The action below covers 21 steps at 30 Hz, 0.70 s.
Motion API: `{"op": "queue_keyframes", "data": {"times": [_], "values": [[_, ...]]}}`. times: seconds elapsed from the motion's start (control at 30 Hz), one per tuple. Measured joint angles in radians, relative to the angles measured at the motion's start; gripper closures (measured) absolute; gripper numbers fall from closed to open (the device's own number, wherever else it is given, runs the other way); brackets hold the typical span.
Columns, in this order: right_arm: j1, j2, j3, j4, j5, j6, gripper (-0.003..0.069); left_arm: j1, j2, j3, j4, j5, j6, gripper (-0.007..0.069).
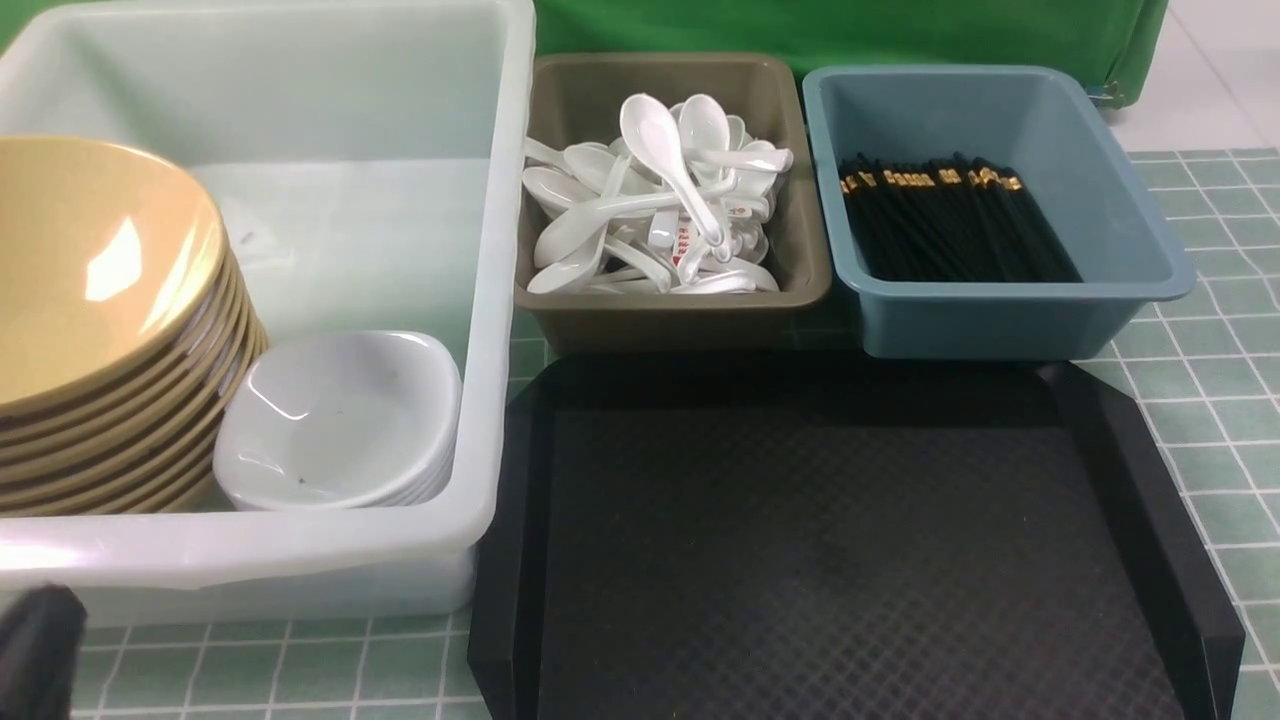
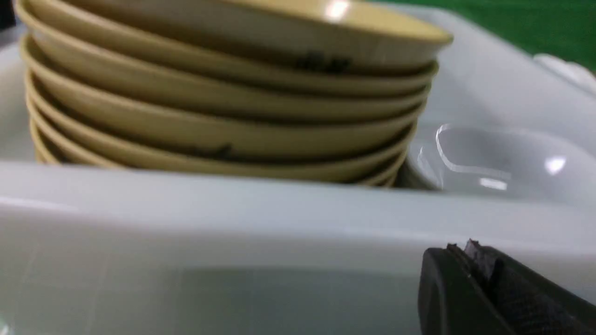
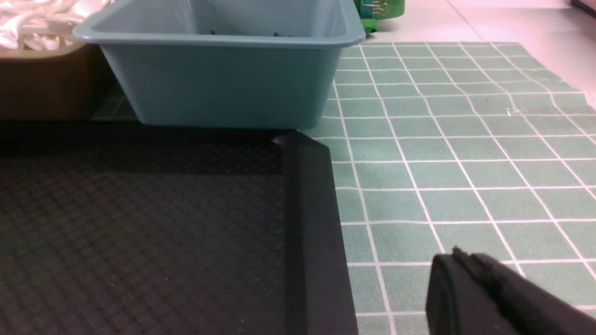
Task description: On blue table put chopsticks spoon bowls plates into blue grey white boxes.
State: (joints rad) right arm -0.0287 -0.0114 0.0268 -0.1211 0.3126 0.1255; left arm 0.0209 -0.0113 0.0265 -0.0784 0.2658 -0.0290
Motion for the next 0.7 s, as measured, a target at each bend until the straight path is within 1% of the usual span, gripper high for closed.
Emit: {"op": "queue_keyframes", "data": {"times": [0.1,0.3,0.7], "values": [[0.0,0.0,0.0,0.0,0.0,0.0,0.061,-0.003,0.0,0.0,0.0,0.044,0.001,0.0638],[0.0,0.0,0.0,0.0,0.0,-0.001,0.061,-0.006,-0.002,0.0,0.0,0.044,0.029,0.0638],[0.0,0.0,0.0,0.0,0.0,-0.001,0.061,0.001,-0.002,0.0,0.0,0.046,0.029,0.0638]]}}
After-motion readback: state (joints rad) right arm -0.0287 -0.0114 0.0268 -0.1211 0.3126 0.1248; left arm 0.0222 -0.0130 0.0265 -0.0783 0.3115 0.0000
